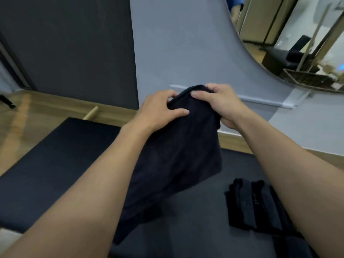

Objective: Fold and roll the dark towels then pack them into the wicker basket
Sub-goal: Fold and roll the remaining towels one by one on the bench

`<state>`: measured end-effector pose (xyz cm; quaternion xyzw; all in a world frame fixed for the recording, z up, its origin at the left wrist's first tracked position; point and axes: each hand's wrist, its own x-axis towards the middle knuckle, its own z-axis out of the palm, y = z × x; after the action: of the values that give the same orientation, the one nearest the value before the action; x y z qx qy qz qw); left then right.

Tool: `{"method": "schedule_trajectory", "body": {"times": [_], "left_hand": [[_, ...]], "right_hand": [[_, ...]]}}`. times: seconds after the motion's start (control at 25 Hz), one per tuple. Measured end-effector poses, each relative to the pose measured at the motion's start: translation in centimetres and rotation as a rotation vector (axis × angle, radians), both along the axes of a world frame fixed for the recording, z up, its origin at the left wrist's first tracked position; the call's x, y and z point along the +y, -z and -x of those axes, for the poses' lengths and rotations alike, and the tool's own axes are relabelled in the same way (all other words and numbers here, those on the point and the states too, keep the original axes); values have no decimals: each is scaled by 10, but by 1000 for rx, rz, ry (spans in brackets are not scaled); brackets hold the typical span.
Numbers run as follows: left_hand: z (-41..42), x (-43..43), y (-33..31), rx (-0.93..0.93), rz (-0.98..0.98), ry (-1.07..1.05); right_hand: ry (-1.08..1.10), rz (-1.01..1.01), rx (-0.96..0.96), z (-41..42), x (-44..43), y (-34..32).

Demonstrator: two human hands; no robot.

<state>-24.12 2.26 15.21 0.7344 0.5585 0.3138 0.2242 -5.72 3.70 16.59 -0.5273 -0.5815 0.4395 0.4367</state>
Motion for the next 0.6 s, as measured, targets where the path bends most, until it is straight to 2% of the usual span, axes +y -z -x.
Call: {"method": "schedule_trajectory", "body": {"times": [0.12, 0.2, 0.28, 0.36, 0.6], "left_hand": [[-23, 3, -56, -271, 58, 57], [-34, 14, -85, -260, 52, 44], [-44, 33, -110, -239, -44, -29], [-57, 53, -134, -363, -142, -61], [-71, 115, -198, -672, -261, -138]], "right_hand": [[-121, -68, -102, 19, -9, -56], [-39, -153, -34, 15, -4, -79], [-7, -168, 131, -1, 7, -89], [-42, -119, 140, -22, 16, -89], [-41, 108, -44, -105, 37, -98]]}}
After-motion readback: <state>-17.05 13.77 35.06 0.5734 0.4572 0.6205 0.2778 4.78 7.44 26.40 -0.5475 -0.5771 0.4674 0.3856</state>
